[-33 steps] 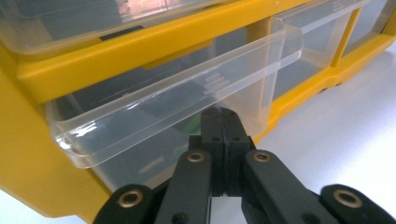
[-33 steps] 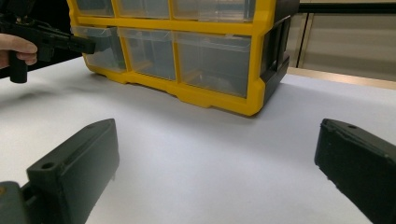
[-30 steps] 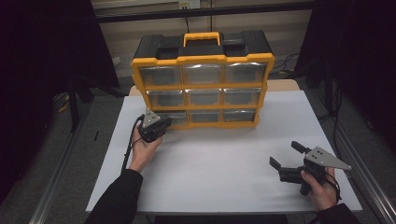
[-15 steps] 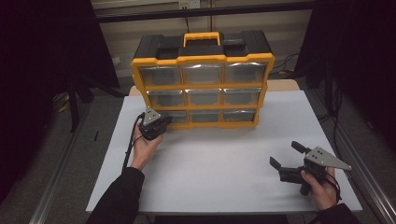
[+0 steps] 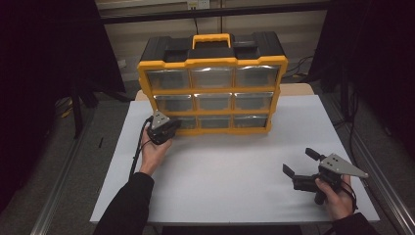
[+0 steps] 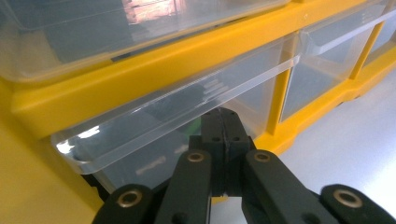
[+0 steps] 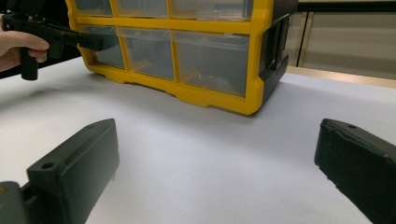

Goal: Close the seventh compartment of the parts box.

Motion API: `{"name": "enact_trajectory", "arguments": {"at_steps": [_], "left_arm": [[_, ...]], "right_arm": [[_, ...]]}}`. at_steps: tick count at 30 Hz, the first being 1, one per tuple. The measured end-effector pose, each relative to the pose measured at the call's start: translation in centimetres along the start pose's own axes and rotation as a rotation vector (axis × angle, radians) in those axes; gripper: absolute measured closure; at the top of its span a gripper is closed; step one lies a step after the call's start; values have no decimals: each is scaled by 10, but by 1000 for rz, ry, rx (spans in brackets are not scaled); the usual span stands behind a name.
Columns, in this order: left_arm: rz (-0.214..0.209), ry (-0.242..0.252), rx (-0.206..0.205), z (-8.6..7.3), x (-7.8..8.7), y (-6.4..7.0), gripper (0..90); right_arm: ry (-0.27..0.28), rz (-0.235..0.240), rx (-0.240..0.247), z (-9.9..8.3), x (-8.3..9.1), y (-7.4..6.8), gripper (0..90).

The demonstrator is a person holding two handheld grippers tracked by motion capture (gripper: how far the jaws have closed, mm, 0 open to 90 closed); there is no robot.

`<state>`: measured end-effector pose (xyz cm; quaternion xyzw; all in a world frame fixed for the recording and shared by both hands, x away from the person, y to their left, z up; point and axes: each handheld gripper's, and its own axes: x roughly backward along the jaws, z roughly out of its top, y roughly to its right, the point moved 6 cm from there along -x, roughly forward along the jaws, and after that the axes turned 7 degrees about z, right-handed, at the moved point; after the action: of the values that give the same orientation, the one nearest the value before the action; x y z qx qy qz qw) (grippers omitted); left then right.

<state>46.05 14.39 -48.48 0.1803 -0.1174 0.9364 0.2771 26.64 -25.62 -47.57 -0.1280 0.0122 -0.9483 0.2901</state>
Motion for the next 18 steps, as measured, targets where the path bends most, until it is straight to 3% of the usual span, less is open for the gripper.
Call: {"name": "enact_trajectory", "arguments": {"at_steps": [6,10,11,18], "left_arm": [[2,-7,9,-1,1,0,900],[-28,-11,15,-3,6,0,900],[-28,-12,0,-3,8,0,886],[-27,13,1,-1,17,6,725]], "right_arm": [[-2,1,1,0,0,0,0],[0,1,-1,0,-1,0,0],[-1,0,0,0,-1,0,0],[3,1,6,1,0,-2,0]]}}
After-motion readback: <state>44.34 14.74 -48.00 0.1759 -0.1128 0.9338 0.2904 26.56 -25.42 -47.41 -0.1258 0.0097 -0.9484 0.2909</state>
